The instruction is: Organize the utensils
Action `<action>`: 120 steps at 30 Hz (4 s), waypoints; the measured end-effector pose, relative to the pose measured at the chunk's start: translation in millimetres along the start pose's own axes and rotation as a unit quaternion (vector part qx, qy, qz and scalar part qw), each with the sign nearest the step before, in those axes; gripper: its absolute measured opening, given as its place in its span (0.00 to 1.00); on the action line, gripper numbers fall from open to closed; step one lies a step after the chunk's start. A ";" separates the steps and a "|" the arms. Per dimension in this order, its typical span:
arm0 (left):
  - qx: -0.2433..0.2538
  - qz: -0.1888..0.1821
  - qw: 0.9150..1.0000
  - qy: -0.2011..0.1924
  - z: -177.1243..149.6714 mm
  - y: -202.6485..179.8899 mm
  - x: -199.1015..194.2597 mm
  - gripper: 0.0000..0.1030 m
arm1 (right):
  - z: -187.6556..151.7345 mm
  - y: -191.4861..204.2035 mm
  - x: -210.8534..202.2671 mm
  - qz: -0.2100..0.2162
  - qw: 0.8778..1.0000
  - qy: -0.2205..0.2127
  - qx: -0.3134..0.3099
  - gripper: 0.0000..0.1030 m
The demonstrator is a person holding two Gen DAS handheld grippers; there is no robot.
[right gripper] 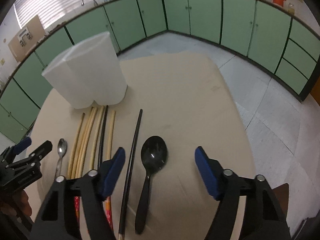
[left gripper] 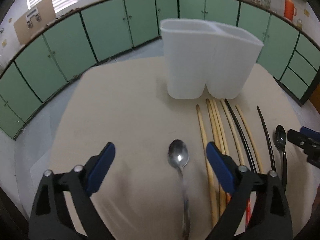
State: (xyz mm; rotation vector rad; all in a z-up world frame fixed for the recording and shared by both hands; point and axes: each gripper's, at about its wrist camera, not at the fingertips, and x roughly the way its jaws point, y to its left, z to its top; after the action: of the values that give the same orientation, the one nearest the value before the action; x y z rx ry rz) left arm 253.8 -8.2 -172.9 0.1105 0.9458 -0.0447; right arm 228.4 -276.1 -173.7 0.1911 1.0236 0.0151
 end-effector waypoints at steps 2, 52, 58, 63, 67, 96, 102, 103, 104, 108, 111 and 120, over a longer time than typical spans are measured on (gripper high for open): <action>0.000 -0.010 1.000 0.015 3.2 -3.3 7.8 0.76 | 1.3 0.7 7.7 0.002 1.000 0.012 0.005 0.61; -0.093 -0.086 0.951 -0.280 -0.5 38.6 -131.9 0.24 | 31.0 42.4 -84.7 0.133 0.946 -0.283 -0.084 0.32; -0.090 -0.108 0.935 -0.325 42.5 38.0 -162.2 0.24 | 78.3 57.7 -97.5 0.158 0.921 -0.344 -0.086 0.32; -0.080 -0.122 0.922 -0.360 93.7 26.4 -173.7 0.24 | 126.6 68.2 -89.0 0.171 0.909 -0.374 -0.072 0.32; -0.081 -0.135 0.915 -0.371 130.4 17.1 -162.9 0.24 | 154.8 75.5 -71.2 0.165 0.908 -0.378 -0.070 0.32; -0.096 -0.099 0.955 -0.262 53.6 28.0 -83.1 0.88 | 63.1 38.3 -37.6 0.104 0.951 -0.290 -0.030 0.95; -0.071 -0.079 0.973 -0.207 4.5 23.2 -83.1 0.90 | 8.6 28.0 -45.3 0.080 0.968 -0.235 -0.035 0.95; -0.065 -0.076 0.975 -0.198 -4.2 22.3 -83.3 0.90 | -1.3 26.9 -45.2 0.073 0.971 -0.223 -0.038 0.95; -0.060 -0.073 0.977 -0.192 -9.8 22.5 -82.9 0.90 | -6.5 27.0 -45.3 0.069 0.973 -0.216 -0.040 0.95; -0.036 -0.065 0.984 -0.161 -35.7 22.9 -82.1 0.90 | -41.9 23.0 -48.8 0.052 0.980 -0.184 -0.048 0.95; -0.032 -0.053 0.988 -0.143 -51.0 23.2 -78.1 0.90 | -66.0 24.3 -47.4 0.033 0.985 -0.161 -0.053 0.94; -0.035 -0.056 0.995 -0.069 -82.0 14.4 -51.4 0.80 | -93.5 34.8 -24.2 0.034 0.995 -0.083 -0.053 0.52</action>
State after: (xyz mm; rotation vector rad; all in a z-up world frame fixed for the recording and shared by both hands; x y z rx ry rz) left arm 158.9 14.9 -177.7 -0.0106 0.8138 -0.1219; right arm 138.9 -230.2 -194.7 0.1277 0.8476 0.1144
